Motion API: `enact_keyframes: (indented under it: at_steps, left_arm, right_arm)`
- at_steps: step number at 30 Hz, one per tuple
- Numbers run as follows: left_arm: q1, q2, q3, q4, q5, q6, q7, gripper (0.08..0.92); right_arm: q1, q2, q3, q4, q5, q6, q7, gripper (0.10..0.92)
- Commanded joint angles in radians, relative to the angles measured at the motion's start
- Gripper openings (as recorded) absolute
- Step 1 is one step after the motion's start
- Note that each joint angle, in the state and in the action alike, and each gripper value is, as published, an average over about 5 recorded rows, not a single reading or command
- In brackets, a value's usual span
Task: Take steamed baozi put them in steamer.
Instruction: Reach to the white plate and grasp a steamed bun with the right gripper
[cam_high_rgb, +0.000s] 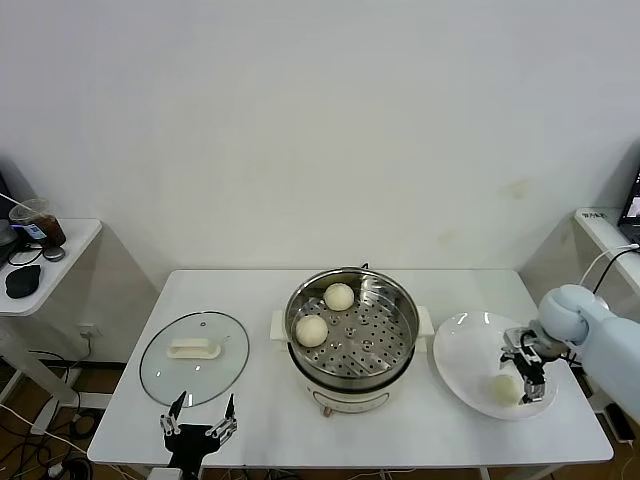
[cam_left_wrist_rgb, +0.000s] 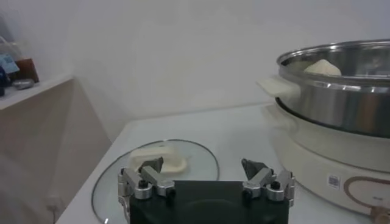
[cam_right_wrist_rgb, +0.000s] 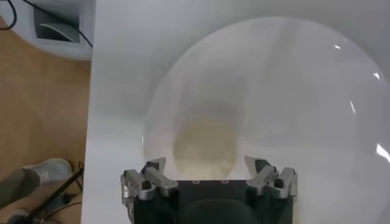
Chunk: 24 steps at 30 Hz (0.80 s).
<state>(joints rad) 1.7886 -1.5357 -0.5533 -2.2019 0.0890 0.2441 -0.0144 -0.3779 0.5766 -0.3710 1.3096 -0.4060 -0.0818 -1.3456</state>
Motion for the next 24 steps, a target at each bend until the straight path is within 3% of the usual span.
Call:
enact_keyframes:
  at_steps: [1,12,24]
  left_arm:
    - [0.001,-0.001,0.002,0.003,0.001,0.001,0.0,0.823]
    - [-0.014,-0.002,0.003,0.003,0.0,0.004,0.001,0.823]
    - [-0.027,-0.001,0.01,0.009,0.0,0.006,0.001,0.823]
  right_arm:
    - [-0.015,0.03,0.009,-0.031,-0.021,0.004,0.006,0.823]
    - [0.008,0.03,-0.008,-0.04,-0.019,-0.007,0.004,0.81]
    - [0.025,0.006,-0.006,-0.029,0.019,-0.022,-0.004,0.574]
